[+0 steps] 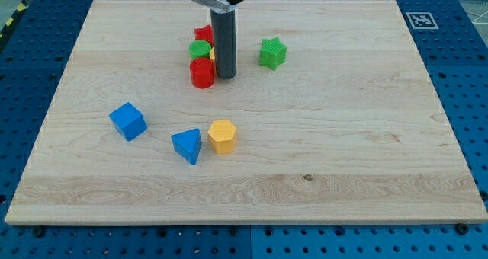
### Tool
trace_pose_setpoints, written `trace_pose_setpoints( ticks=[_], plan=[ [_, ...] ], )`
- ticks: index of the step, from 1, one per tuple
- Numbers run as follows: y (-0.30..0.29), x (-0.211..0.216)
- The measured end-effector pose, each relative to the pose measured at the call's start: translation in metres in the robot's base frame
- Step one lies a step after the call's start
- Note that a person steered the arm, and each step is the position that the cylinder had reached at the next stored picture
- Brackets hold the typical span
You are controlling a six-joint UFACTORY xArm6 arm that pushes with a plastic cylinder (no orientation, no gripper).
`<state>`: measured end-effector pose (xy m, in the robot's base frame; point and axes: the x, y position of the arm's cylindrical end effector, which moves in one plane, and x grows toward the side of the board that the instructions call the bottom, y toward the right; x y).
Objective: Push the blue cube to the red circle
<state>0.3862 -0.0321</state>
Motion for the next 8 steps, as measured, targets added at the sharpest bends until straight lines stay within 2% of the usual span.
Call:
trace_pose_setpoints(
  ticks=[2,3,4,5,6,8],
  plan=[
    [0.054,-0.014],
    [0.038,-0.054],
    [0.026,-0.067],
    [0.023,-0.104],
    [0.046,-0.131],
    [0.139,-0.122]
  ],
)
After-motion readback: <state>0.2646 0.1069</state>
